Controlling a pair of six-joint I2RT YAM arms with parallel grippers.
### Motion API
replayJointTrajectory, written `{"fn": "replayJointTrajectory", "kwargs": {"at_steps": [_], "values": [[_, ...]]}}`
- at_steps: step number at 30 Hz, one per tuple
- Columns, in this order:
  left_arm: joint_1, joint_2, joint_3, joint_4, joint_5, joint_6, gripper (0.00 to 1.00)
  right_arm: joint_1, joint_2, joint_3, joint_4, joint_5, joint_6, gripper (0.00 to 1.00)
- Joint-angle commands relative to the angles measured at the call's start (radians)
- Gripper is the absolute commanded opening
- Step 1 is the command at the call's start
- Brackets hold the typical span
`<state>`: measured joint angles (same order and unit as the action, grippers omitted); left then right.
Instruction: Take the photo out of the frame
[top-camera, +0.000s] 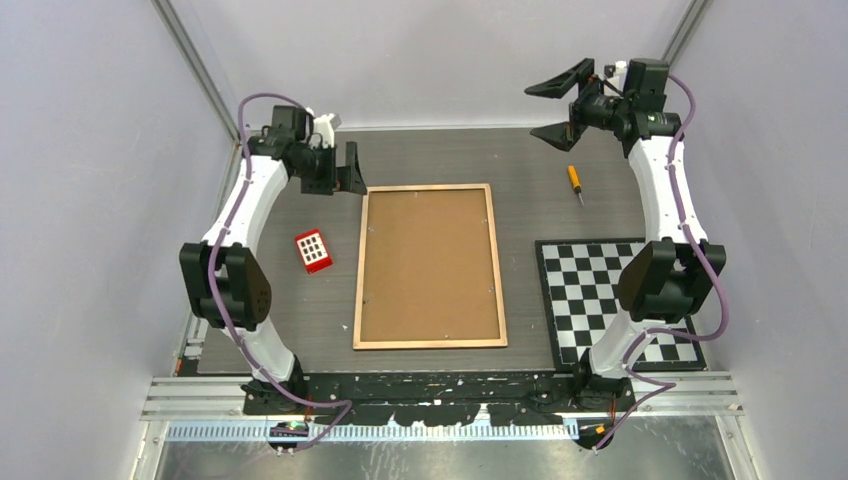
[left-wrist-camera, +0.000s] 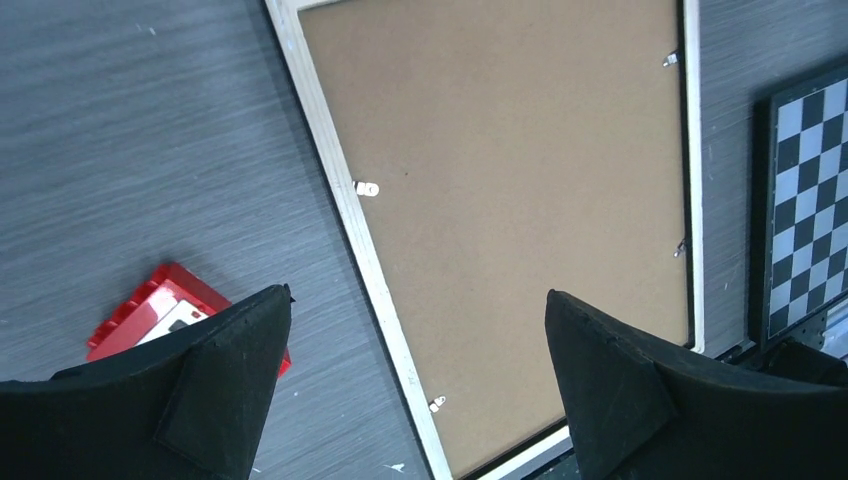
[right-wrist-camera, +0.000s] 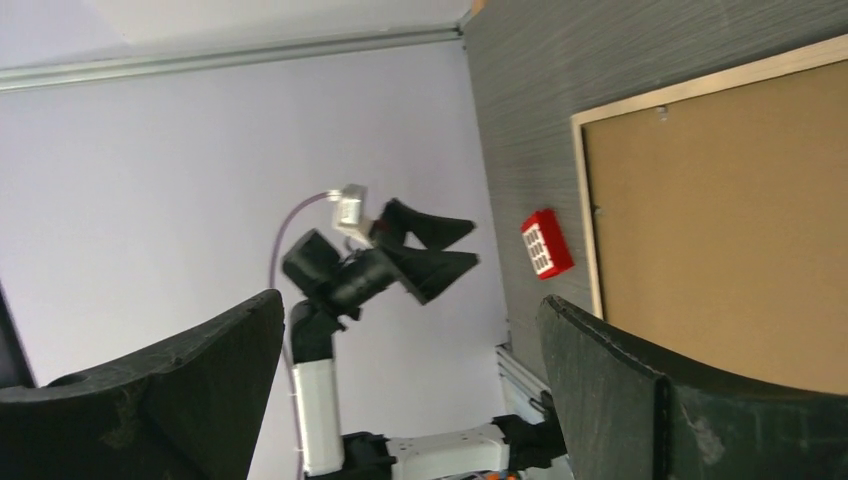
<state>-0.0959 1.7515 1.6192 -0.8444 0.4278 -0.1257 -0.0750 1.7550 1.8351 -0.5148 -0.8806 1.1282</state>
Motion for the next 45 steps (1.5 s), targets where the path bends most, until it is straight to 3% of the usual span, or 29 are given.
{"fn": "replayJointTrajectory", "kwargs": {"at_steps": [1, 8, 17, 24, 35, 45], "values": [[0.006, -0.062, 0.096, -0.104, 0.008, 0.095, 1.0, -0.018, -0.015, 0.012, -0.119, 0.006, -0.238, 1.0], [0.031, -0.123, 0.111, -0.103, -0.021, 0.226, 1.0, -0.028, 0.133, 0.227, -0.393, 0.205, -0.678, 1.0], [0.061, -0.137, 0.104, -0.084, -0.104, 0.271, 1.0, -0.052, 0.314, 0.417, -0.582, 0.621, -1.02, 1.0], [0.067, -0.144, 0.065, -0.029, -0.203, 0.254, 1.0, -0.061, 0.446, 0.505, -0.605, 0.786, -1.122, 1.0], [0.071, -0.122, 0.026, -0.008, -0.273, 0.189, 1.0, -0.084, 0.665, 0.621, -0.579, 0.829, -1.184, 0.97], [0.071, -0.129, 0.004, 0.037, -0.278, 0.13, 1.0, -0.112, 0.754, 0.612, -0.545, 0.781, -1.273, 0.82]]}}
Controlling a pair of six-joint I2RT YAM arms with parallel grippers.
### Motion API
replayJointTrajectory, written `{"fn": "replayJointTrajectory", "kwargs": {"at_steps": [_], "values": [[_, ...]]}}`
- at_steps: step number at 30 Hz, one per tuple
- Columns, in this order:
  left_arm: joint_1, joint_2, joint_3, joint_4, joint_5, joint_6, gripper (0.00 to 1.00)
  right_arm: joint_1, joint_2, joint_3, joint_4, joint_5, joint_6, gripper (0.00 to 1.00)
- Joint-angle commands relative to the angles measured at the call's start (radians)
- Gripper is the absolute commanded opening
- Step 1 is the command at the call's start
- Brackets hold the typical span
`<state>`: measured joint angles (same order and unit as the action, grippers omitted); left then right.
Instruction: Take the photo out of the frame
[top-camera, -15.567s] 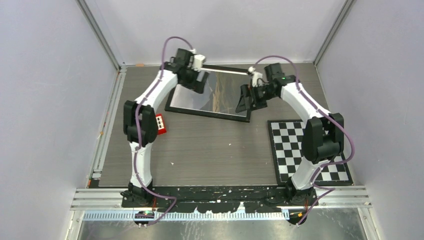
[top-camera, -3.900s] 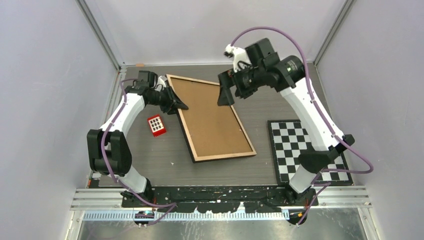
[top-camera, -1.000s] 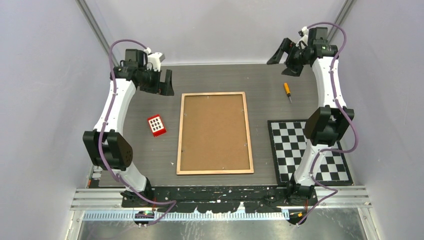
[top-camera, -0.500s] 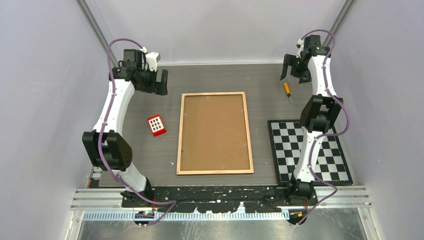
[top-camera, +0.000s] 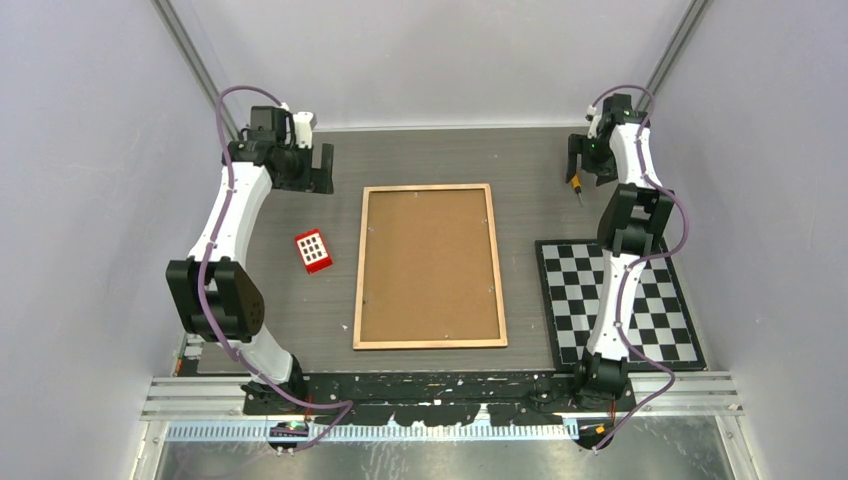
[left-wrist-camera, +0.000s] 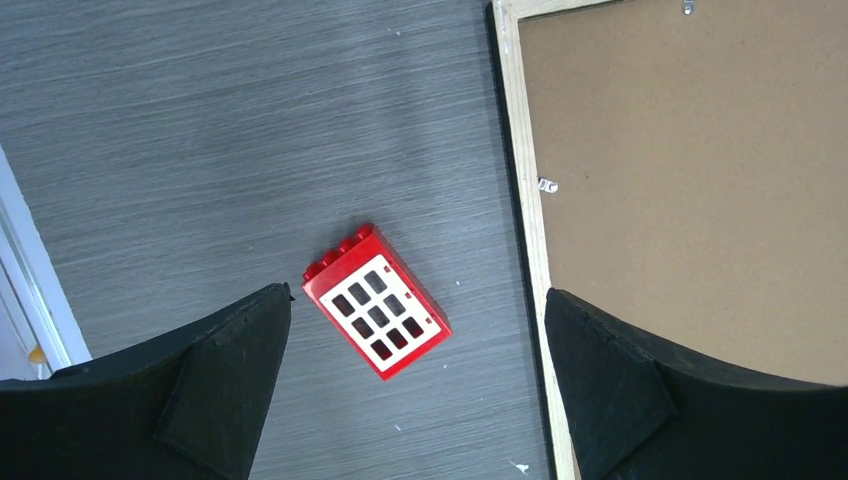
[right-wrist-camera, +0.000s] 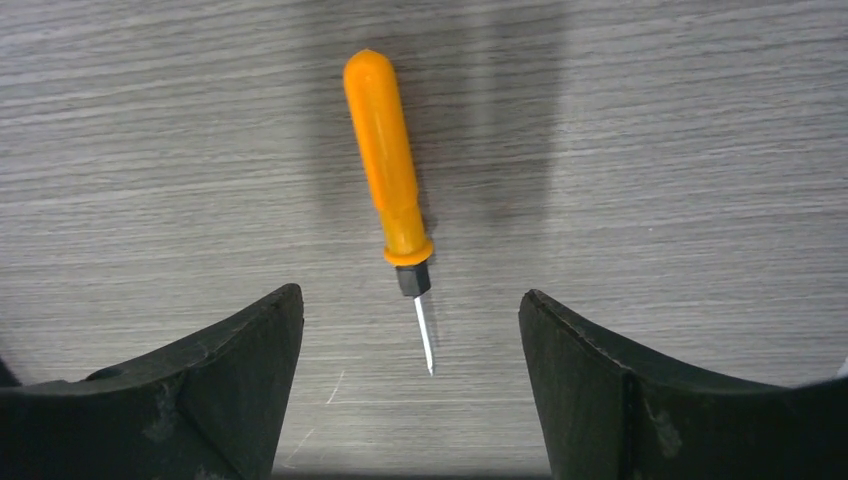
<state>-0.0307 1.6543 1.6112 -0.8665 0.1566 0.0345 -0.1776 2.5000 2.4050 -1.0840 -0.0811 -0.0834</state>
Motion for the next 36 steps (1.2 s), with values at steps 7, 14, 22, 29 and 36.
{"fn": "replayJointTrajectory", "kwargs": {"at_steps": [7, 14, 22, 29, 36], "values": [[0.006, -0.015, 0.024, 0.055, -0.014, -0.024, 1.0, -0.011, 0.003, -0.025, 0.008, -0.052, -0.091, 0.63], [0.006, -0.006, 0.032, 0.047, -0.034, 0.004, 1.0, -0.011, -0.021, -0.129, 0.007, -0.046, -0.114, 0.54], [0.008, -0.005, 0.037, 0.053, -0.045, 0.001, 1.0, -0.008, -0.06, -0.209, 0.029, -0.032, -0.139, 0.32], [0.008, 0.066, 0.191, -0.079, 0.021, -0.028, 1.0, -0.006, -0.136, -0.228, 0.009, -0.031, -0.172, 0.0], [0.012, -0.023, 0.117, 0.016, 0.253, -0.015, 1.0, 0.035, -0.338, -0.276, 0.023, -0.235, -0.238, 0.0]]}}
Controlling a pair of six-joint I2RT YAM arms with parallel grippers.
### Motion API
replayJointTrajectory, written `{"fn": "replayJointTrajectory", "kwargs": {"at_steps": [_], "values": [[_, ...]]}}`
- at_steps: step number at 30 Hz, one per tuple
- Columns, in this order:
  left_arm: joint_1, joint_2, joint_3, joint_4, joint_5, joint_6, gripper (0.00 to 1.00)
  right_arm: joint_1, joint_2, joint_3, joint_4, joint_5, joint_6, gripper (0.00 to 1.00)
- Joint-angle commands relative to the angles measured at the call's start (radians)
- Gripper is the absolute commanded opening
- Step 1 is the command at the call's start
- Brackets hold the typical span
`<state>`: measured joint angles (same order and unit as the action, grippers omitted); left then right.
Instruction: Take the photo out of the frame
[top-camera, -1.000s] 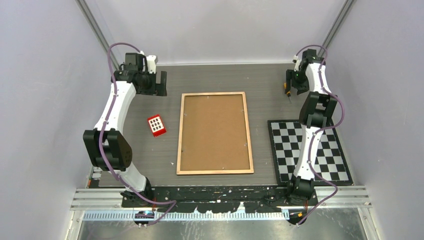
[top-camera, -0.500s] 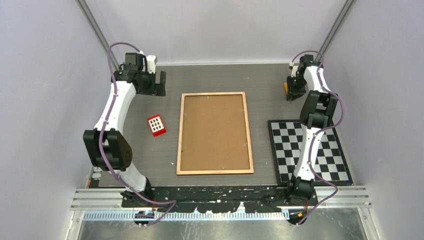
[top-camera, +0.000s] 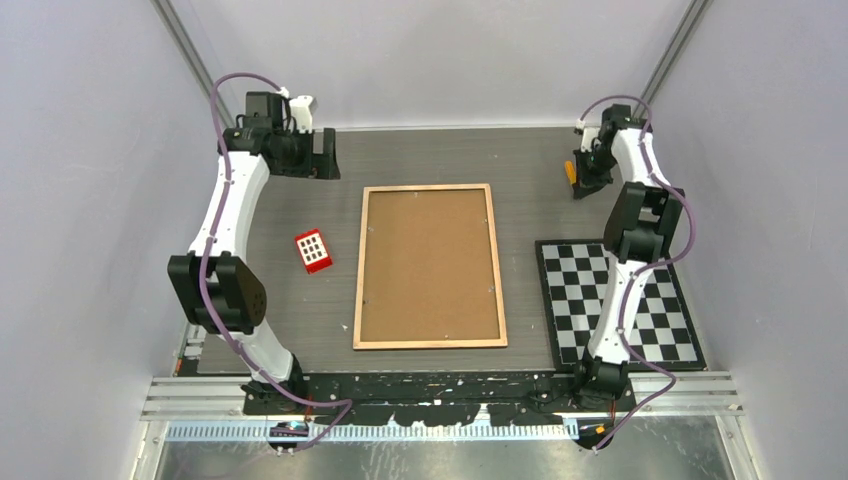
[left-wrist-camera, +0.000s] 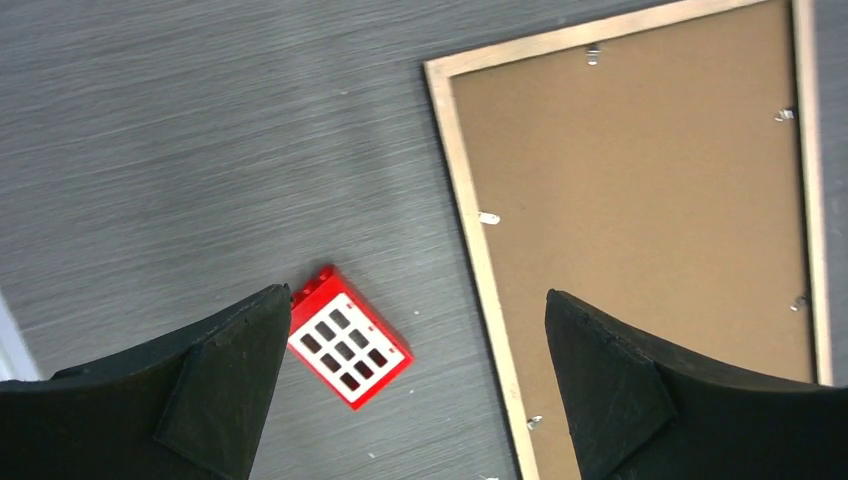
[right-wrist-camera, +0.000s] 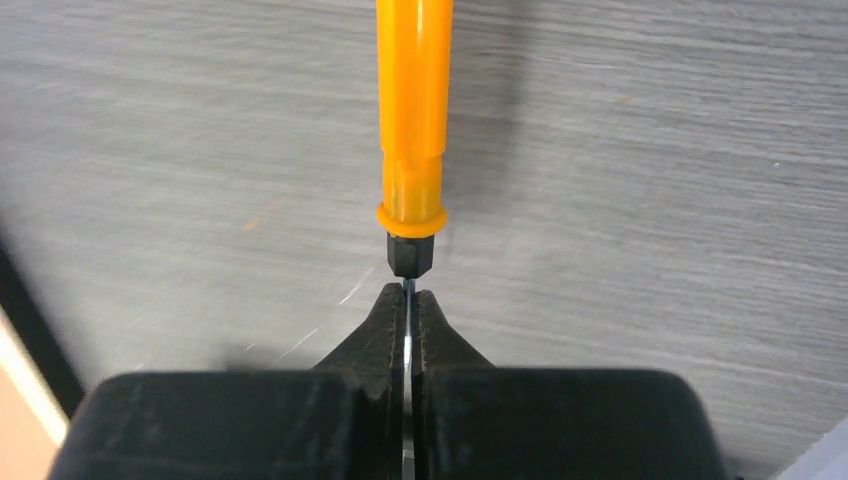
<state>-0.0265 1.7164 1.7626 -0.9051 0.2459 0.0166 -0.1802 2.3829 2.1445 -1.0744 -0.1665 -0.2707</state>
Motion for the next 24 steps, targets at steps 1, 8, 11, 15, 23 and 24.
{"fn": "replayJointTrajectory", "kwargs": {"at_steps": [1, 8, 11, 15, 23, 24], "values": [[0.007, -0.096, -0.045, 0.06, 0.188, 0.009, 1.0, 0.053, -0.251, -0.026, 0.012, -0.186, -0.052, 0.0], [0.008, -0.096, 0.046, -0.073, 0.462, 0.035, 1.0, 0.255, -0.468, -0.106, 0.021, -0.376, -0.058, 0.01], [0.008, -0.11, 0.068, -0.119, 0.568, 0.062, 1.0, 0.349, -0.544, -0.142, 0.049, -0.437, -0.047, 0.01], [0.008, -0.14, 0.069, -0.179, 0.76, 0.116, 1.0, 0.462, -0.611, -0.167, 0.059, -0.535, -0.017, 0.01], [-0.016, -0.306, -0.088, -0.124, 0.914, 0.286, 1.0, 0.67, -0.719, -0.289, 0.026, -0.628, -0.081, 0.0], [-0.027, -0.331, -0.117, -0.094, 0.912, 0.292, 1.0, 0.695, -0.731, -0.302, 0.019, -0.63, -0.092, 0.01]]}}
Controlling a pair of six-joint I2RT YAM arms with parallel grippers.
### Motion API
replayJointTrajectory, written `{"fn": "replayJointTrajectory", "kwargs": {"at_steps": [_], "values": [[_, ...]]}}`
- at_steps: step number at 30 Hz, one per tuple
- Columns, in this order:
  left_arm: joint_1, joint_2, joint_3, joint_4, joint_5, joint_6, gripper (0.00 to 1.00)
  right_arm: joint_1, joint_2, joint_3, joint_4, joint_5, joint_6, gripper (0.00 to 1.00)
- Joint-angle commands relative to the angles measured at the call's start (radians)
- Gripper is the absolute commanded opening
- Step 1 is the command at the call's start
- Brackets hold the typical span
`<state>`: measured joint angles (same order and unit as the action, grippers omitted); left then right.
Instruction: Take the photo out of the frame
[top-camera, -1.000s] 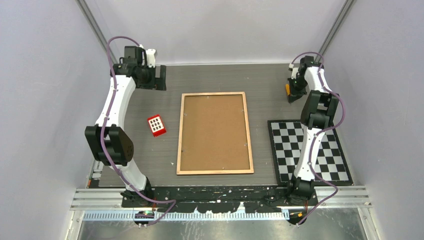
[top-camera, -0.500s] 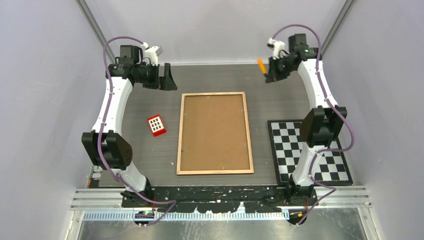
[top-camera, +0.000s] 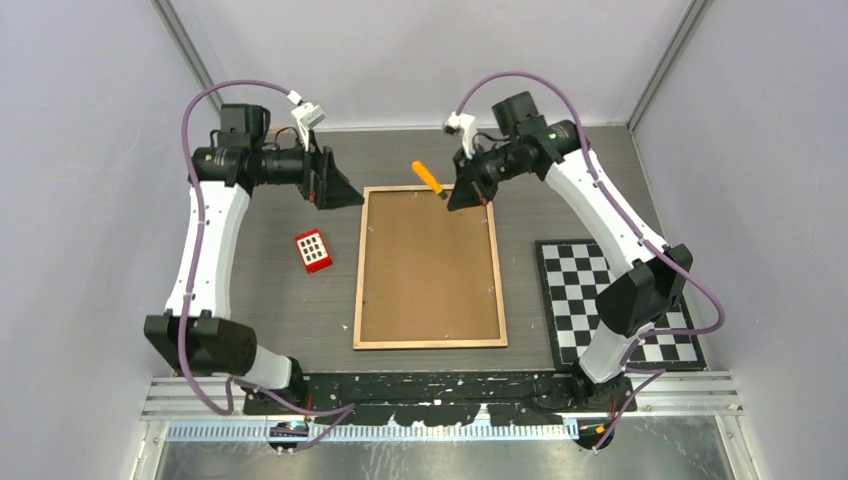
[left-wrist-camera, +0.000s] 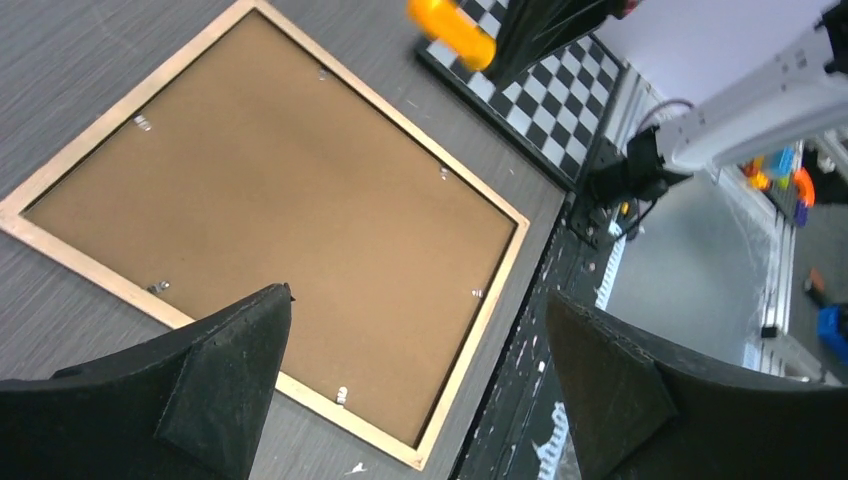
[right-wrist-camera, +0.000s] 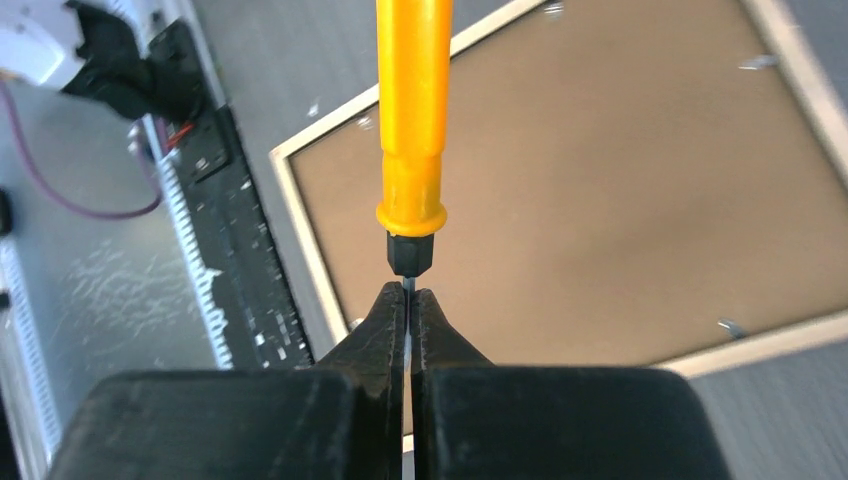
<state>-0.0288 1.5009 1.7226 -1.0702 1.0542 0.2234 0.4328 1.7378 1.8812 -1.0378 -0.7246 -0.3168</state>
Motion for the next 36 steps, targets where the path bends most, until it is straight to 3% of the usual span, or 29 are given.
{"fn": "replayJointTrajectory", "kwargs": {"at_steps": [1, 8, 12, 16, 21, 36], "values": [[-0.035, -0.142, -0.114, 0.104, 0.103, 0.089, 1.0, 0.112, -0.095, -0.049, -0.023, -0.071, -0.054, 0.0], [-0.142, -0.277, -0.306, 0.263, 0.152, 0.142, 1.0, 0.245, -0.134, -0.096, -0.015, -0.067, -0.101, 0.01], [-0.203, -0.267, -0.307, 0.196, 0.16, 0.185, 0.97, 0.293, -0.129, -0.081, -0.011, -0.057, -0.105, 0.01], [-0.239, -0.234, -0.277, 0.075, 0.202, 0.266, 0.88, 0.32, -0.132, -0.075, -0.012, -0.055, -0.118, 0.01], [-0.27, -0.235, -0.296, 0.05, 0.227, 0.27, 0.73, 0.341, -0.134, -0.079, -0.01, -0.052, -0.131, 0.01], [-0.28, -0.236, -0.392, 0.229, 0.227, 0.073, 0.43, 0.353, -0.148, -0.106, 0.045, -0.047, -0.112, 0.01]]}}
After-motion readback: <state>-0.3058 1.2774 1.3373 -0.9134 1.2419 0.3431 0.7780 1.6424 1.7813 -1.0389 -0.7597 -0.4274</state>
